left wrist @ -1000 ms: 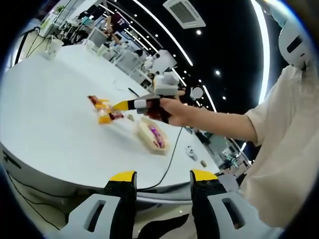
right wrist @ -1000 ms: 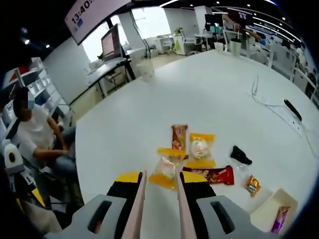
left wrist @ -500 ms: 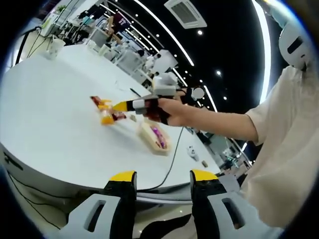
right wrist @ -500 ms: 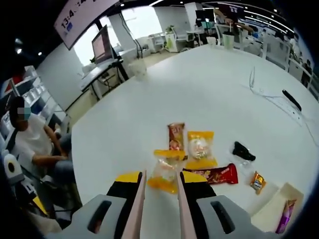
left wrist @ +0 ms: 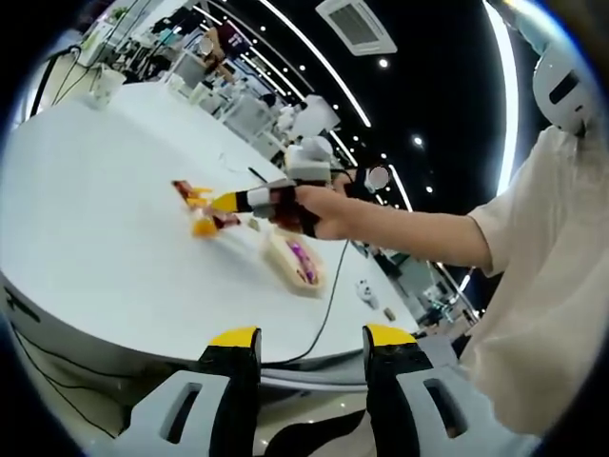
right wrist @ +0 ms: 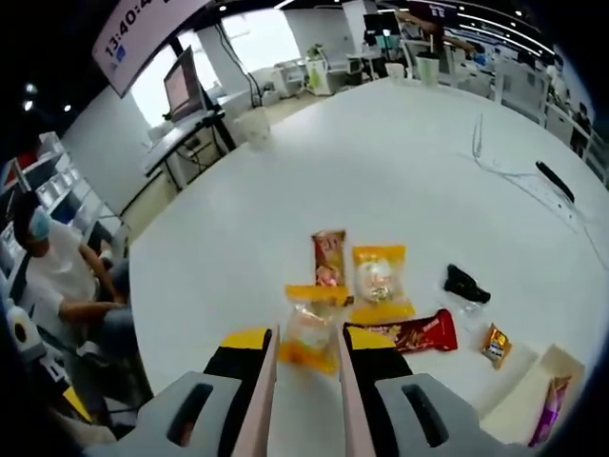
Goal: Place the target food into the container with the food tongs after gripping and lifting it, then release it inside without dropping or visibly crushing the food.
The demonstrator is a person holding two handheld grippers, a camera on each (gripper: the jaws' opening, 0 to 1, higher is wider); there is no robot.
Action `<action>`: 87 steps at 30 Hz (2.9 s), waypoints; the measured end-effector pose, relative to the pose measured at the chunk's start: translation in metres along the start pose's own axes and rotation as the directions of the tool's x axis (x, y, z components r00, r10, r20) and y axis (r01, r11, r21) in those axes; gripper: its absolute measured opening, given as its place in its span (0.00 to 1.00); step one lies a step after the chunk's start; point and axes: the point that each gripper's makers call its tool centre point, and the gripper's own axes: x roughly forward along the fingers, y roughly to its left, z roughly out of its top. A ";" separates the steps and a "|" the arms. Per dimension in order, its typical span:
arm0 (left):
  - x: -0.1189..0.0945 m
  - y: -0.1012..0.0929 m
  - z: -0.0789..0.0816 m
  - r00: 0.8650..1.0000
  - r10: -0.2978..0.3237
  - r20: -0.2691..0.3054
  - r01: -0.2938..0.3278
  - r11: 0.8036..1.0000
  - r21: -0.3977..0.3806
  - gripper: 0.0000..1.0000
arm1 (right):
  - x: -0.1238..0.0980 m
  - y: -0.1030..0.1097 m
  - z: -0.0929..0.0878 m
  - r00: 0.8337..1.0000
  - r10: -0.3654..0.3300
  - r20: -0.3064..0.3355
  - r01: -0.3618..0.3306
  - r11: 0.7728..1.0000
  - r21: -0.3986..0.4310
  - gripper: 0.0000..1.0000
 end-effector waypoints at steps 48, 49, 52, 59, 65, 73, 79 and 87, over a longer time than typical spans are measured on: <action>0.003 0.005 -0.004 1.000 0.002 0.015 -0.002 1.000 -0.027 0.42 | 0.024 0.003 -0.008 0.993 -0.076 -0.092 0.061 0.986 -0.152 0.30; 0.003 0.005 -0.003 1.000 0.002 0.015 -0.002 1.000 -0.026 0.42 | 0.025 0.003 -0.008 0.993 -0.076 -0.094 0.061 0.986 -0.155 0.29; 0.002 0.004 -0.002 1.000 0.006 0.017 -0.005 1.000 -0.021 0.42 | 0.025 0.003 -0.007 0.991 -0.081 -0.102 0.063 0.983 -0.173 0.29; 0.000 0.005 -0.002 1.000 0.018 0.019 -0.018 1.000 -0.026 0.42 | 0.027 -0.001 -0.005 0.992 -0.109 -0.071 0.091 0.973 -0.212 0.28; 0.001 0.003 -0.001 1.000 0.017 0.023 -0.017 1.000 -0.023 0.42 | 0.020 0.001 -0.010 0.993 -0.111 -0.050 0.097 0.971 -0.220 0.28; 0.002 0.003 -0.001 1.000 0.011 0.023 -0.011 1.000 -0.018 0.42 | 0.013 0.001 -0.008 0.995 -0.099 -0.031 0.091 0.975 -0.202 0.28; 0.002 0.003 -0.004 1.000 0.012 0.023 -0.012 1.000 -0.024 0.42 | 0.012 0.002 -0.010 0.995 -0.101 -0.026 0.093 0.975 -0.201 0.28; 0.004 0.003 -0.004 1.000 0.008 0.022 -0.007 0.999 -0.031 0.42 | 0.007 0.009 -0.004 0.997 -0.075 -0.005 0.073 0.980 -0.184 0.27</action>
